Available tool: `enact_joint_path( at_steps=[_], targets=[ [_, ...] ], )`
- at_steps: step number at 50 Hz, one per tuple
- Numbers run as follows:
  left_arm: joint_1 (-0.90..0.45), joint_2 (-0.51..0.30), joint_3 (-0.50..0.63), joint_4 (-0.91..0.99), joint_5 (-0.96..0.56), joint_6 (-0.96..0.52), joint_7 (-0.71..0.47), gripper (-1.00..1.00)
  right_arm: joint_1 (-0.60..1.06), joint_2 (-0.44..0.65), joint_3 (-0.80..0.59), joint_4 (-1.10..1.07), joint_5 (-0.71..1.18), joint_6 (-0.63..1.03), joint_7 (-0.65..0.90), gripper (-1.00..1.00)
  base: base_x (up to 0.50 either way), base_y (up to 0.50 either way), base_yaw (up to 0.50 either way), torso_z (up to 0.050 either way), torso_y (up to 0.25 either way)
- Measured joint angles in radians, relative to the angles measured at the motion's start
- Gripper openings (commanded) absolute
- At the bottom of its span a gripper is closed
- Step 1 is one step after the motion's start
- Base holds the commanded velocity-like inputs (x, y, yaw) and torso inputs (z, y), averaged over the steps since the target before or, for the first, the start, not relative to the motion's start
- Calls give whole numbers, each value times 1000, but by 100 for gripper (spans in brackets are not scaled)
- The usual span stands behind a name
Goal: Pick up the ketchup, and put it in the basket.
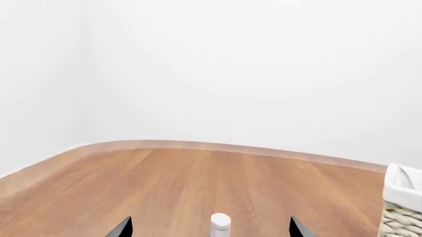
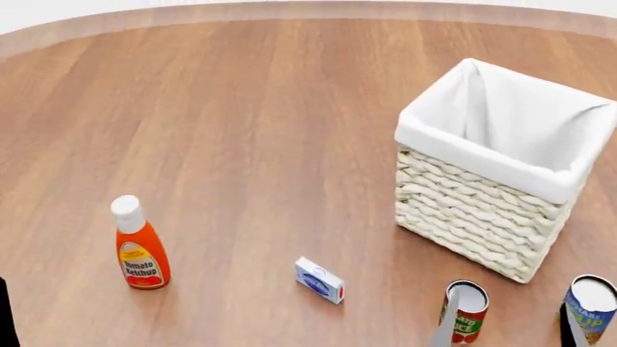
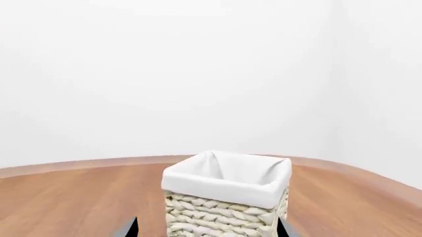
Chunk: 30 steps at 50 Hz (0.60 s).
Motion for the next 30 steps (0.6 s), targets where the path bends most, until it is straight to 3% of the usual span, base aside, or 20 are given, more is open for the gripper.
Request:
enact_joint_path(
  at_steps=[8, 17, 30],
  targets=[
    [0, -6, -11, 4, -11, 1, -8, 100, 21, 2, -35, 24, -14, 0, -6, 100, 474, 0, 0, 0, 0],
    [-17, -20, -27, -5, -31, -10, -14, 100, 41, 1, -40, 25, -11, 15, 8, 100, 0, 18, 0, 0, 0],
    [-40, -38, -41, -8, -57, -29, -25, 100, 66, 9, -35, 26, -4, 38, 27, 100, 1, 492, 0, 0, 0]
  ],
)
